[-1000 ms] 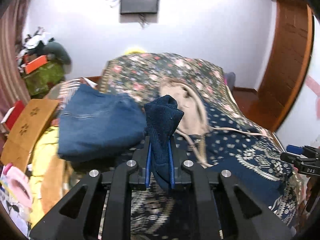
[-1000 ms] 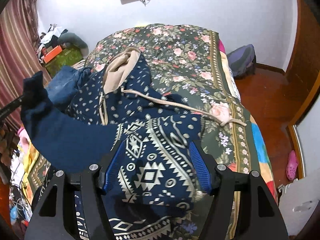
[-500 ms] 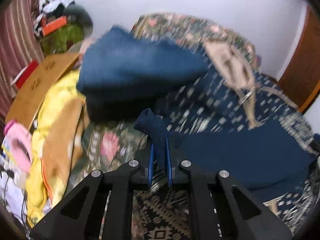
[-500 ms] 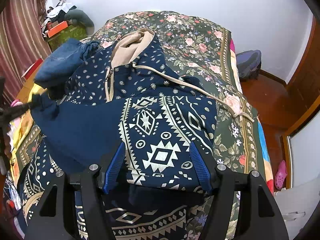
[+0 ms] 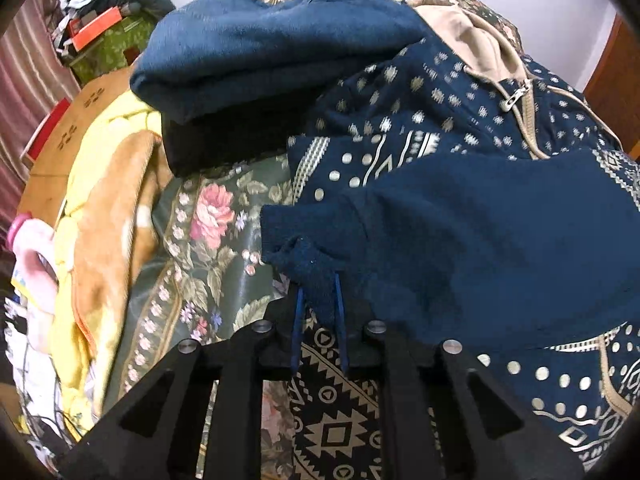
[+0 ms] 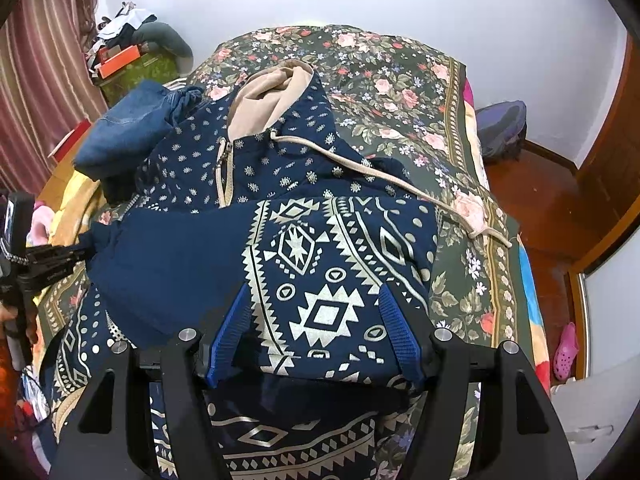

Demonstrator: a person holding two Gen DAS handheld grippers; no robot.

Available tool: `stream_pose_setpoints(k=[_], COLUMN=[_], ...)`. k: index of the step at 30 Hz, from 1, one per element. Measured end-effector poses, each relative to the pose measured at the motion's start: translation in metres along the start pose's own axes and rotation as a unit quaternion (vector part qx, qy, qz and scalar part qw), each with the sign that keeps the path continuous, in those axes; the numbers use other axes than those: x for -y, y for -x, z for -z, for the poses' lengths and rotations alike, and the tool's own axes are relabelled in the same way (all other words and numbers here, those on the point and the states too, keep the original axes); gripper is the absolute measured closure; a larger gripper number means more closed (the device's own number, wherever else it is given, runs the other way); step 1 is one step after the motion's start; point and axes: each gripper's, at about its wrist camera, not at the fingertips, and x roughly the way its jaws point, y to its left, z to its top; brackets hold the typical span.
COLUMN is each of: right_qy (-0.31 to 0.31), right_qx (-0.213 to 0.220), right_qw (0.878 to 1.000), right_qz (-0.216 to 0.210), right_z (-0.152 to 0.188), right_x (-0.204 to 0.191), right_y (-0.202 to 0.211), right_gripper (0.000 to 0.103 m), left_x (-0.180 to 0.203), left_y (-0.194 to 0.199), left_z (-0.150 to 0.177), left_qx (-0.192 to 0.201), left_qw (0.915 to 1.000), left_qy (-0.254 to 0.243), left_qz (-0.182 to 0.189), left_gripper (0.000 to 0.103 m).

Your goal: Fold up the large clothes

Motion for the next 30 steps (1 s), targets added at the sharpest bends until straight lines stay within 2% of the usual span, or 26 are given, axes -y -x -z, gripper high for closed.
stream_pose_setpoints(k=[2, 7, 12, 19, 22, 25, 30], right_qy=[-0.001, -0.001, 0.015, 0.046, 0.049, 0.048, 0.047], right_qx=[0.006, 0.025, 0.051, 0.096, 0.102, 0.094, 0.071], right_qw=[1.0, 1.0, 0.999, 0.994, 0.994, 0.994, 0.996], right_qz=[0.001, 0.0, 0.007, 0.003, -0.004, -0.007, -0.015], right_z=[-0.003, -0.015, -0.039, -0.084, -0.106, -0.126, -0.154], right_x=[0.001, 0.002, 0.0, -0.01, -0.012, -0.012, -0.011], right_y=[0.002, 0.01, 0.016, 0.017, 0.005, -0.015, -0.054], right_gripper=[0.041, 0.041, 0.041, 0.041, 0.041, 0.041, 0.041], left_x=[-0.001, -0.001, 0.011, 0.052, 0.073, 0.092, 0.116], left_y=[0.01, 0.042, 0.07, 0.089, 0.086, 0.07, 0.017], left_z=[-0.009, -0.034, -0.068, -0.127, -0.153, -0.176, -0.212], left_qx=[0.009, 0.061, 0.1, 0.149, 0.16, 0.162, 0.124], left_qw=[0.9999, 0.998, 0.9949, 0.9874, 0.9843, 0.9834, 0.9884], left_qy=[-0.002, 0.001, -0.004, -0.04, -0.049, -0.064, -0.07], left_qz=[-0.01, -0.019, 0.005, 0.034, 0.056, 0.051, 0.052], left_gripper=[0.079, 0.061, 0.06, 0.056, 0.054, 0.054, 0.054])
